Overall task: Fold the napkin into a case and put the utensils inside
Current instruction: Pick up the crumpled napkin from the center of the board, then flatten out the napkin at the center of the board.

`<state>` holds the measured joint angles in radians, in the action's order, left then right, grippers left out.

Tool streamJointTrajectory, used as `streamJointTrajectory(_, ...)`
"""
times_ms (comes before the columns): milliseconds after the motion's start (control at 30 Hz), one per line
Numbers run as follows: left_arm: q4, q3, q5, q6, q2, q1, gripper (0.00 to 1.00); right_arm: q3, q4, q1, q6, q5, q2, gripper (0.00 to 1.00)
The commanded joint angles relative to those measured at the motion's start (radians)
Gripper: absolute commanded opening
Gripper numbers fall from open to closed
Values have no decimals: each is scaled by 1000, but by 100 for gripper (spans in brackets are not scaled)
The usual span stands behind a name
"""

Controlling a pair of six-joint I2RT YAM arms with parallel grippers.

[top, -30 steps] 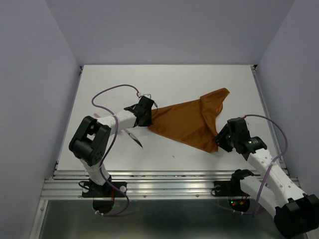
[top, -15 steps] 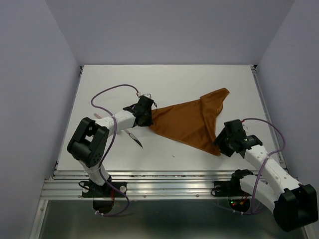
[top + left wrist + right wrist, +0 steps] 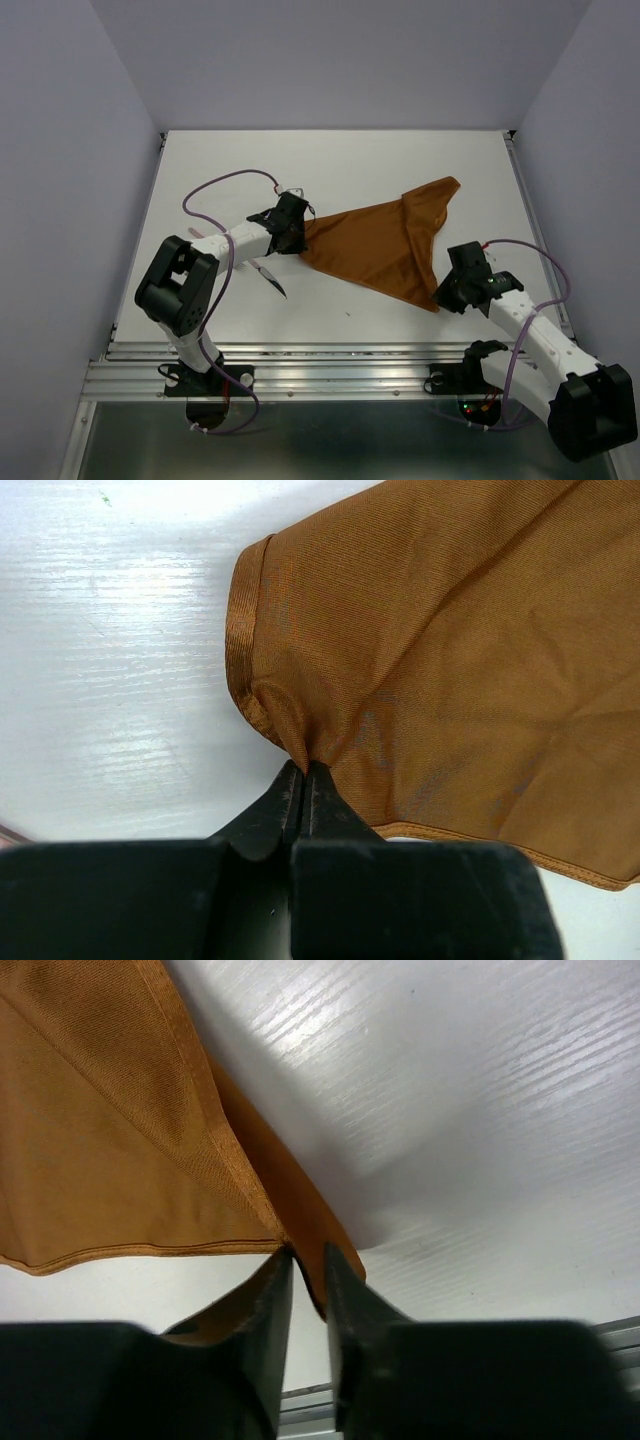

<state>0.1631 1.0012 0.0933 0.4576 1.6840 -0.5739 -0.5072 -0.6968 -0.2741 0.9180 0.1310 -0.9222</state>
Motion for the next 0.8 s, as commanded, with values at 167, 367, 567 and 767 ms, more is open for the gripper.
streamJointTrajectory(167, 56, 69, -6, 3, -23, 0, 0, -74, 25, 7, -24, -48, 81, 1)
streamJointTrajectory(367, 171, 258, -26, -46, -118, 29, 0, -413, 0, 7, -131, 64, 73, 1)
streamJointTrajectory(567, 340, 720, -89, -109, -161, 114, 0, -914, -10, 7, -250, 194, -94, 1)
streamJointTrajectory(767, 437, 1061, -161, -88, -184, 216, 0, -1329, -6, 7, -332, 277, -188, 1)
